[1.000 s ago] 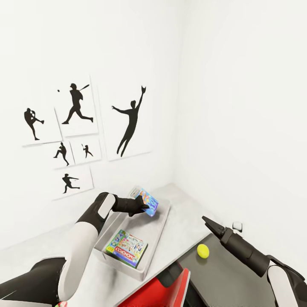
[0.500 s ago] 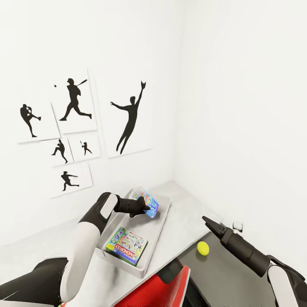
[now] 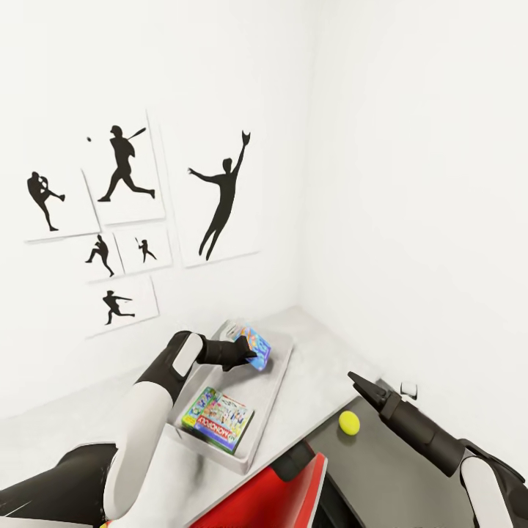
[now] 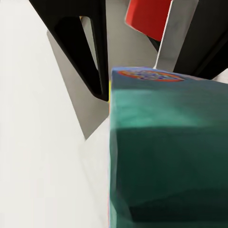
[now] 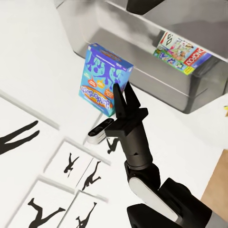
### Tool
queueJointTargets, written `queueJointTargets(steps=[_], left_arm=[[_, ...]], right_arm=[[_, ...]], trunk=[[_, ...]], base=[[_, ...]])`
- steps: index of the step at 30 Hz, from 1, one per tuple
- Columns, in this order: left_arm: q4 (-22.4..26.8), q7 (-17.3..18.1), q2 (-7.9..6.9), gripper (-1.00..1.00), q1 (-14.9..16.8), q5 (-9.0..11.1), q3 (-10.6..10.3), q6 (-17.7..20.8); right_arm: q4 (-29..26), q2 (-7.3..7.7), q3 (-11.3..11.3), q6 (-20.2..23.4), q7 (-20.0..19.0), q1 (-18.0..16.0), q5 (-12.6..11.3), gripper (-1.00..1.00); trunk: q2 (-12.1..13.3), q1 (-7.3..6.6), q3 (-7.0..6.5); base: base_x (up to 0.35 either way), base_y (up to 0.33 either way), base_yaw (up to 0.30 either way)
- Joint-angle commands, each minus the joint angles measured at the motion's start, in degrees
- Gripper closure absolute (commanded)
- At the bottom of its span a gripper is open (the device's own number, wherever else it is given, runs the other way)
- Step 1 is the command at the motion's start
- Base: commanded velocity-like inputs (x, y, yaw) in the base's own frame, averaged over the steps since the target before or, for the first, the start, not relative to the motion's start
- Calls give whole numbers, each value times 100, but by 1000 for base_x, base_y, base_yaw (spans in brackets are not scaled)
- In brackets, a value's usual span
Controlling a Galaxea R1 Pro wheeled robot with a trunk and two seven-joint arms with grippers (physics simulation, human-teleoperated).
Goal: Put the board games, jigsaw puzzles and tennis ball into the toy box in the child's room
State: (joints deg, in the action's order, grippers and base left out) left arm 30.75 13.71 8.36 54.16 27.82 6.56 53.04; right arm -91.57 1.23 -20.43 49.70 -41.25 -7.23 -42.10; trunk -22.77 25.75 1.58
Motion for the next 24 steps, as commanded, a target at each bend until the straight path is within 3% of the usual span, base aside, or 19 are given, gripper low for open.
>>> queueJointTargets(steps=[1,24], left_arm=[[2,39,8,100,7,-41,48,38],[1,44,8,100,8,-19,39,40]], right_arm=[[-1,0,-8,31,-15,-6,-5,-100],[0,0,-19,7,-26,2,-8,-100]], trunk=[[-14,4,24],[-14,4,240]], base=[[0,0,0],[0,0,37]])
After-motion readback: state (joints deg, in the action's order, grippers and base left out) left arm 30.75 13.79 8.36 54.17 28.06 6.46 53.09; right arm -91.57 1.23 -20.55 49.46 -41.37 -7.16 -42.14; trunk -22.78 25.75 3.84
